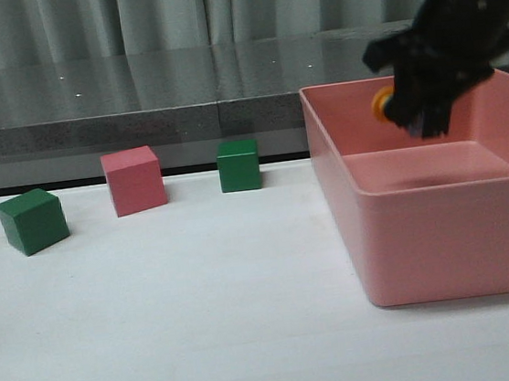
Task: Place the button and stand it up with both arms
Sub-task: 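Grasp the button body with the right gripper and lift it, then carry the button out of the tray and lay it on the table, then open the right gripper and withdraw it upward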
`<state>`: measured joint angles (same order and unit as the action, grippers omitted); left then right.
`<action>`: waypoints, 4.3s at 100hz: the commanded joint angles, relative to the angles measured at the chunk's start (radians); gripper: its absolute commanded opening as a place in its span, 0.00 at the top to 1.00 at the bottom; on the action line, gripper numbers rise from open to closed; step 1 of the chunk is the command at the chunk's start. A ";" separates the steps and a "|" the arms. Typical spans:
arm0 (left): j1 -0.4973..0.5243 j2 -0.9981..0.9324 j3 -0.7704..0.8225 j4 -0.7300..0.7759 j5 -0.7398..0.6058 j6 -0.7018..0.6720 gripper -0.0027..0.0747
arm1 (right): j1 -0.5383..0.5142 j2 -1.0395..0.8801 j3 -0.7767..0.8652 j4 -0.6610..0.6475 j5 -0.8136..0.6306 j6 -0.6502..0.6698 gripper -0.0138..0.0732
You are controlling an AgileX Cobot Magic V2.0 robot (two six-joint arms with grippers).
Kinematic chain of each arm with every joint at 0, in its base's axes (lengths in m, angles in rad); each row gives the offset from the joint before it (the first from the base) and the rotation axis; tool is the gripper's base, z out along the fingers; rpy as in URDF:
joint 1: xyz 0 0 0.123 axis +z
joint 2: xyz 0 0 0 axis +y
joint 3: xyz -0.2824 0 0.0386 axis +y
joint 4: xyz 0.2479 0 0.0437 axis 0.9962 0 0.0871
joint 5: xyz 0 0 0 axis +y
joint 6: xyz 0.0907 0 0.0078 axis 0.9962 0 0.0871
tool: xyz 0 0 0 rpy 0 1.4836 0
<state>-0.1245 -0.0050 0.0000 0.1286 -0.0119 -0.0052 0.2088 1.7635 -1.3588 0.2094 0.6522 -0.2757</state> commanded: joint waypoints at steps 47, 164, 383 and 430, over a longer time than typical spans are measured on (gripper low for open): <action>0.005 -0.030 0.046 -0.008 -0.078 -0.010 0.99 | 0.435 0.118 -0.410 0.088 0.247 -0.806 0.84; 0.005 -0.030 0.046 -0.008 -0.078 -0.010 0.99 | 0.484 0.365 -0.429 0.096 0.115 -0.846 0.21; 0.005 -0.030 0.044 -0.117 -0.215 -0.012 0.92 | -0.016 -1.267 0.949 0.005 -0.600 -0.025 0.91; -0.012 -0.026 -0.022 -0.129 -0.285 -0.118 0.12 | -0.016 -1.267 0.949 0.005 -0.593 -0.025 0.91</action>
<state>-0.1285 -0.0050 -0.0011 0.0117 -0.2868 -0.0965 0.1978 0.4960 -0.3853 0.2085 0.1367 -0.3012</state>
